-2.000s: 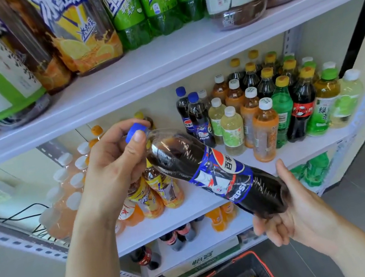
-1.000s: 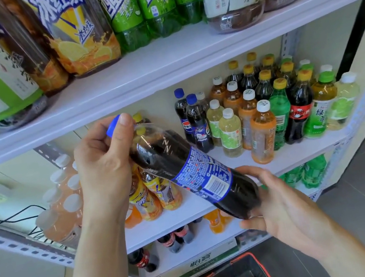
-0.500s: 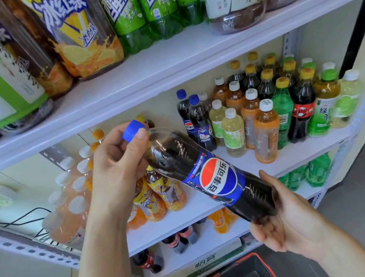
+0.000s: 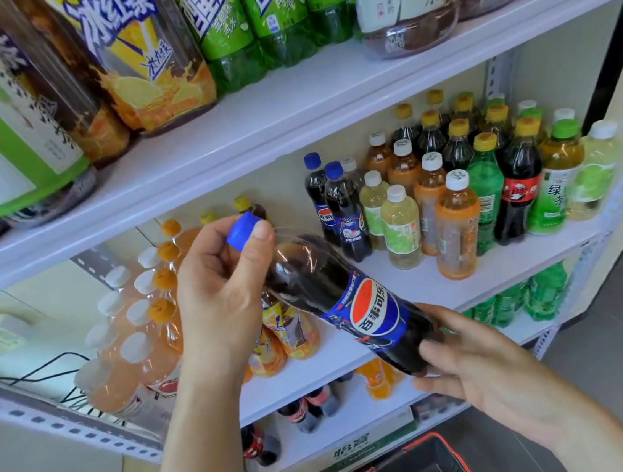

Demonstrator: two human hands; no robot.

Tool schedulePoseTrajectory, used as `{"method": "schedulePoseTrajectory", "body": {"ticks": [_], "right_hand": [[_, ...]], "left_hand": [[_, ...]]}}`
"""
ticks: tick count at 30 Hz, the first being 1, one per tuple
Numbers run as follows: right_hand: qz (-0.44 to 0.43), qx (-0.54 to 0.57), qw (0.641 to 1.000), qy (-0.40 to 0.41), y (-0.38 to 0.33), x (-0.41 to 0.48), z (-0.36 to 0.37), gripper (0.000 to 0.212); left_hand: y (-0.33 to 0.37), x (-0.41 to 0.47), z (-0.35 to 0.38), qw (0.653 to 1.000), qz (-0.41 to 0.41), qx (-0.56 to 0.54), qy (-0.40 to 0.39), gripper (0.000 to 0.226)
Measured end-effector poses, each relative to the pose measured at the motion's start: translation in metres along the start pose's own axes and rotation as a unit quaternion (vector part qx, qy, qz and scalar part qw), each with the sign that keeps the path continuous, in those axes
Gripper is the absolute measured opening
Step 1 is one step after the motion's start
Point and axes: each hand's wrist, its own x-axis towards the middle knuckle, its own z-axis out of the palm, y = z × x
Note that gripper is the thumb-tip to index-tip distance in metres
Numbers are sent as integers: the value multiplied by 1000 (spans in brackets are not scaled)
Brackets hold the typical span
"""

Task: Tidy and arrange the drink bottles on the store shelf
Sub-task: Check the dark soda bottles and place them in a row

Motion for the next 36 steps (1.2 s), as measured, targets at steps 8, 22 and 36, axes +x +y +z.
{"method": "schedulePoseTrajectory", "body": {"ticks": [8,22,36], "right_hand": [[-51,-88,992,74,12,5,0,56],[-26,-86,982,167,44,42,-4,30],[-89,-410,892,166,15,112,14,33]], "left_hand": [[-13,3,-9,991,-40,104,-75,29],[-31,12,-4,916,13,365,-165,69],[-114,136,30,772,112,598,-184,63]]}}
